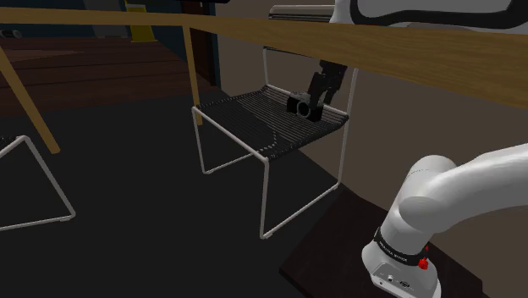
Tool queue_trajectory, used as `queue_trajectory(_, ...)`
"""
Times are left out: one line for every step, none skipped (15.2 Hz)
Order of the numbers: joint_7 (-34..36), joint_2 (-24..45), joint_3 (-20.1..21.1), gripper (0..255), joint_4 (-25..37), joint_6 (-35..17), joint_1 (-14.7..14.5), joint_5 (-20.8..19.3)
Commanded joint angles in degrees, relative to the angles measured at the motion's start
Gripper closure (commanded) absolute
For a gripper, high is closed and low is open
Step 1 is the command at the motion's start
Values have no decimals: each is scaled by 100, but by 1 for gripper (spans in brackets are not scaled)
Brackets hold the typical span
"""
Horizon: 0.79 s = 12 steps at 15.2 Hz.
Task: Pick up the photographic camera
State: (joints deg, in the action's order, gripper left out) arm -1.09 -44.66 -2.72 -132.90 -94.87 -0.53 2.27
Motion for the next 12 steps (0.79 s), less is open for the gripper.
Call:
queue_trajectory(0, 0, 0, 0, 0, 0, 0, 0)
queue_trajectory(-23, 189, -54, 0, 127, -53, 43, -55)
queue_trajectory(-46, 379, -107, 0, 259, -102, 85, -107)
queue_trajectory(-67, 568, -160, 0, 396, -146, 125, -156)
queue_trajectory(-87, 757, -212, 0, 539, -186, 163, -202)
queue_trajectory(-107, 946, -265, 0, 686, -221, 200, -246)
queue_trajectory(-127, 1136, -317, 0, 839, -252, 235, -286)
queue_trajectory(-147, 1325, -369, 0, 997, -278, 270, -323)
queue_trajectory(-166, 1514, -421, 0, 1161, -299, 303, -357)
queue_trajectory(-186, 1704, -473, 0, 1330, -315, 336, -387)
queue_trajectory(-205, 1894, -526, 0, 1504, -327, 367, -415)
queue_trajectory(-226, 2085, -579, 0, 1684, -334, 398, -439)
